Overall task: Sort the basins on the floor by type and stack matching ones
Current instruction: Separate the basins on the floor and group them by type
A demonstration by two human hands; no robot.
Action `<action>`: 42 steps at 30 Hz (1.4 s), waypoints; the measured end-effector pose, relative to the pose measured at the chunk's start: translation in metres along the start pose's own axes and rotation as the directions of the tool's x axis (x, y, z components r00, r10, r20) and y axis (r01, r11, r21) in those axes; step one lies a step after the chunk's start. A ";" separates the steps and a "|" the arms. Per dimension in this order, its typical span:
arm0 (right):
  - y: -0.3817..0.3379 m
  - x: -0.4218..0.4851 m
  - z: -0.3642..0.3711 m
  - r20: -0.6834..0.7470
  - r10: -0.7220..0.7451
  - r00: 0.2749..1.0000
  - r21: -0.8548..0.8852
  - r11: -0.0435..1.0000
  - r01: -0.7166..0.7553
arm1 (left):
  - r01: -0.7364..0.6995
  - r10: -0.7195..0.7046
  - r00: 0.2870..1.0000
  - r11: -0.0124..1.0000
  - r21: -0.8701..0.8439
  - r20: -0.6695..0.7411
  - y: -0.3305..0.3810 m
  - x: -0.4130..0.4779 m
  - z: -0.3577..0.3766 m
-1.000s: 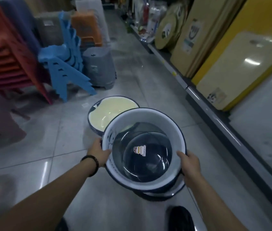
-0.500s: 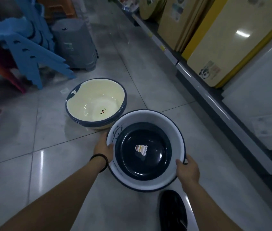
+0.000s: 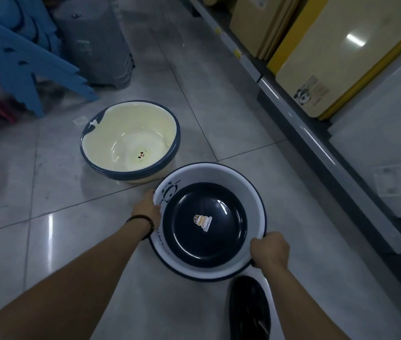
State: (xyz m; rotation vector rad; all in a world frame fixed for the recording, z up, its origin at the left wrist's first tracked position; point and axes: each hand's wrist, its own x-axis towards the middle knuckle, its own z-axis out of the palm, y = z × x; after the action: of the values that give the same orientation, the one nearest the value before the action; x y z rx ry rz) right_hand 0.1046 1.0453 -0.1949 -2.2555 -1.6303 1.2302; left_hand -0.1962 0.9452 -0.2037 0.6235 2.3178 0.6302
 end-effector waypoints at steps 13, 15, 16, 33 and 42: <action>-0.130 -0.108 0.042 0.307 -0.363 0.880 -0.133 0.899 0.417 | -0.142 -0.188 0.902 0.720 0.679 0.388 -0.014 -0.041 -0.156; -0.161 -0.150 0.066 0.445 -0.436 0.782 -0.052 0.860 0.508 | -0.121 -0.234 0.890 0.705 0.699 0.391 -0.026 -0.067 -0.213; -0.175 -0.175 0.081 0.488 -0.477 0.732 -0.020 0.832 0.555 | -0.108 -0.217 0.905 0.715 0.691 0.367 -0.035 -0.083 -0.243; -0.212 -0.613 0.246 0.976 -0.168 -0.138 0.112 -0.158 0.981 | 0.657 -0.644 0.753 0.723 0.213 -0.137 -0.445 -0.434 -0.414; -0.146 -0.634 0.343 0.998 0.054 -0.034 0.048 -0.286 0.957 | 0.805 -0.895 0.445 0.406 -0.433 -0.012 -0.616 -0.454 -0.332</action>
State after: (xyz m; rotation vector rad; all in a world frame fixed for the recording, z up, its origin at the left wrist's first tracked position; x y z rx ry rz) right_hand -0.2924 0.4562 -0.0046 0.6910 -3.8670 0.6917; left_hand -0.2799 0.1192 -0.1280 -0.9034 2.2244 0.5922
